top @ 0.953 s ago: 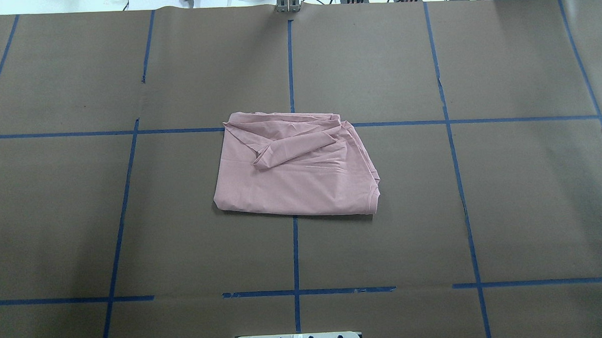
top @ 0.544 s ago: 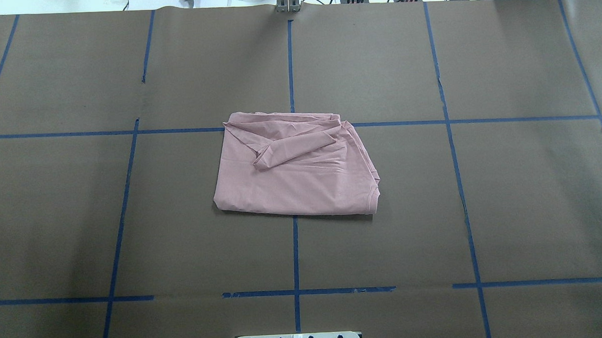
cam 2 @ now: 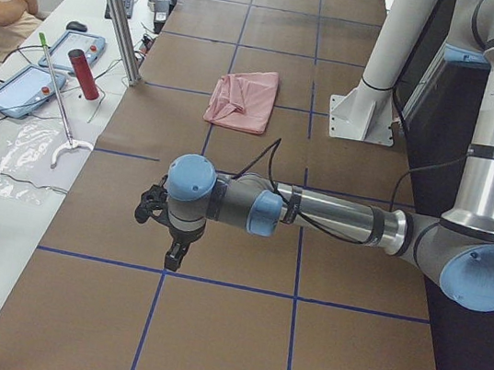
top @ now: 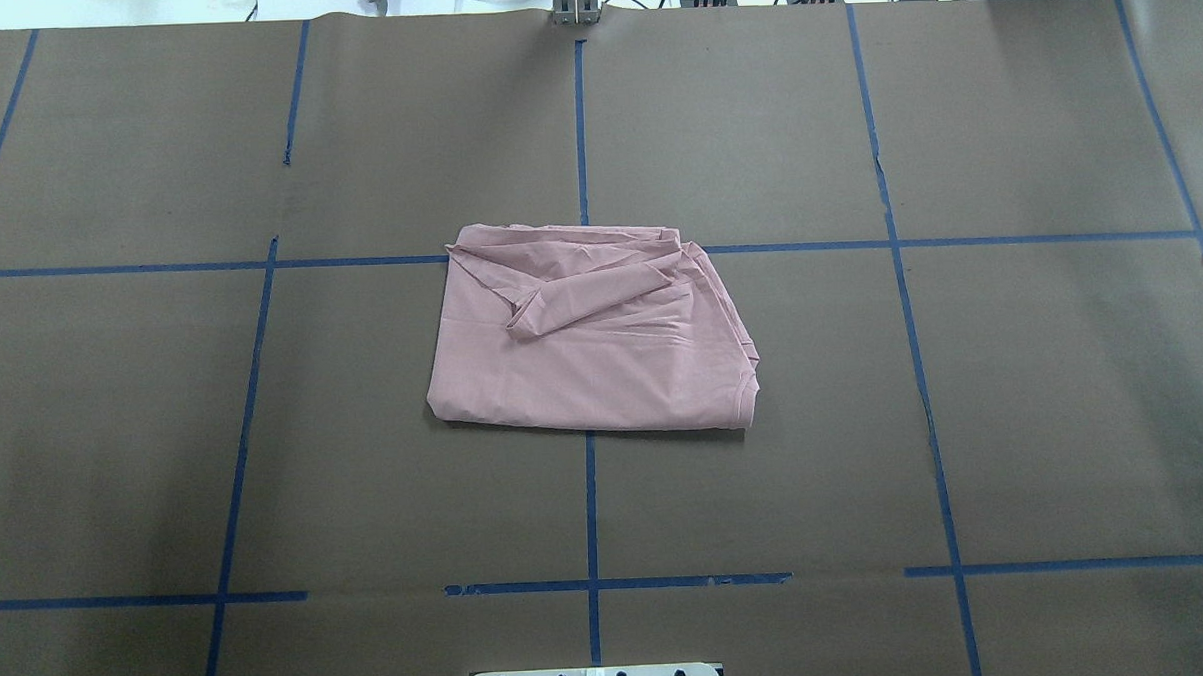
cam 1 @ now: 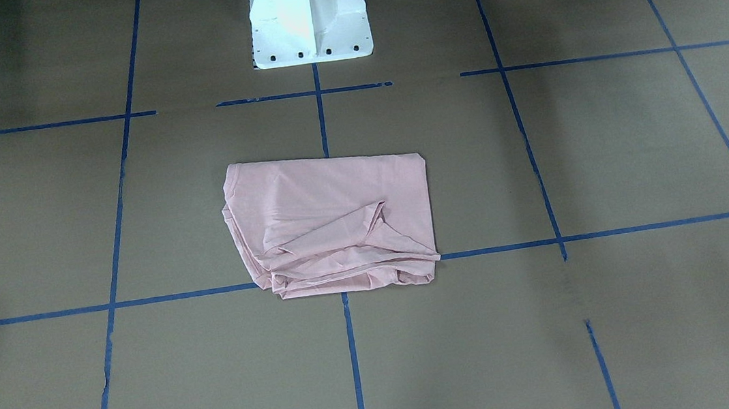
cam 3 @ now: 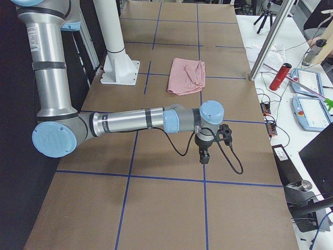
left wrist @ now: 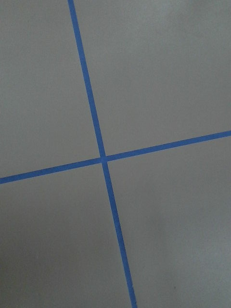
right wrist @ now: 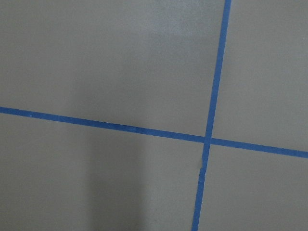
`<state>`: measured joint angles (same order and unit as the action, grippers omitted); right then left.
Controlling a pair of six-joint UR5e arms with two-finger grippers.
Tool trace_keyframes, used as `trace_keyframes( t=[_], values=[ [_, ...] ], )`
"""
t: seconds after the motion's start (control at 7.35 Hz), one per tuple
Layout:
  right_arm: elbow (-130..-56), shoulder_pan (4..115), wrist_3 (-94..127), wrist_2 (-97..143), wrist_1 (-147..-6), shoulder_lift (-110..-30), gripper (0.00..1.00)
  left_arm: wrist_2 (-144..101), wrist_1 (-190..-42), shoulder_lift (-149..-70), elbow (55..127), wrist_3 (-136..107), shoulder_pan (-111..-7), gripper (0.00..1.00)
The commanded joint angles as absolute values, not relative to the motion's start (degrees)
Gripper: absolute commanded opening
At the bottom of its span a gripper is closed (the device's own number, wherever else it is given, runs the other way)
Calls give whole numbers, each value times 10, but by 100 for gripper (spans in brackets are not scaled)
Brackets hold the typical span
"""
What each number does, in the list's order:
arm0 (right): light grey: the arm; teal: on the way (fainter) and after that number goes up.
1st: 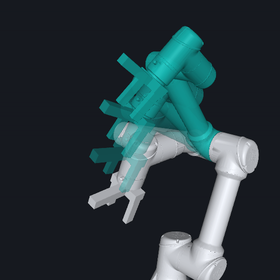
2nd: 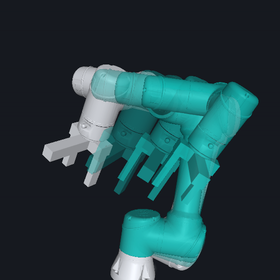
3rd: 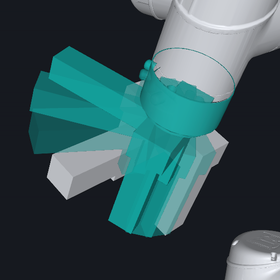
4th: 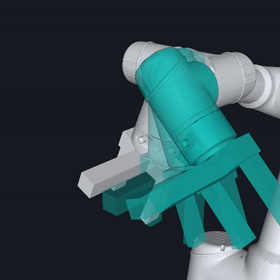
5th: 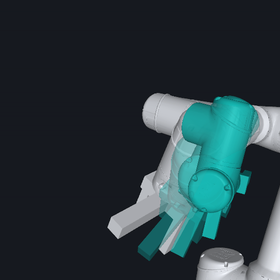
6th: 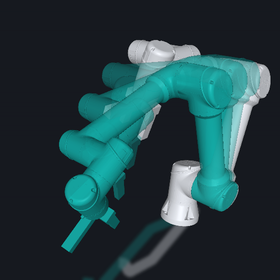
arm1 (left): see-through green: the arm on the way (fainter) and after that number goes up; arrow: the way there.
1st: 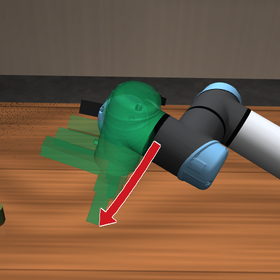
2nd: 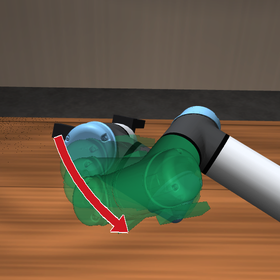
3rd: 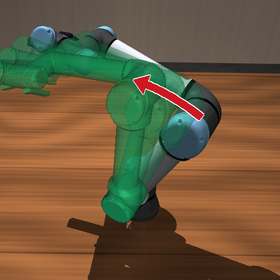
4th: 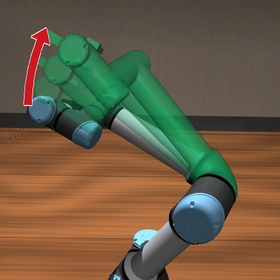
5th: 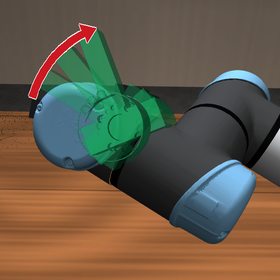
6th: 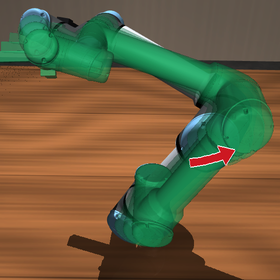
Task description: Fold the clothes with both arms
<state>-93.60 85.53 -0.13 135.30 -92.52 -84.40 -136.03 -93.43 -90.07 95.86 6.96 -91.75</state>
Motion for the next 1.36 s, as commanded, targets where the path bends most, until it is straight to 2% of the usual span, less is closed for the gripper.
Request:
trace_keyframes(
  t=[0.0, 1.22],
  values=[
    [-936, 849, -1, 1354, -925, -844, 100, -1358, -934, -894, 991, 70, -917, 100],
    [-934, 842, 0, 1395, -925, -822, 100, -1361, -939, -894, 999, -23, -908, 100]
  ],
)
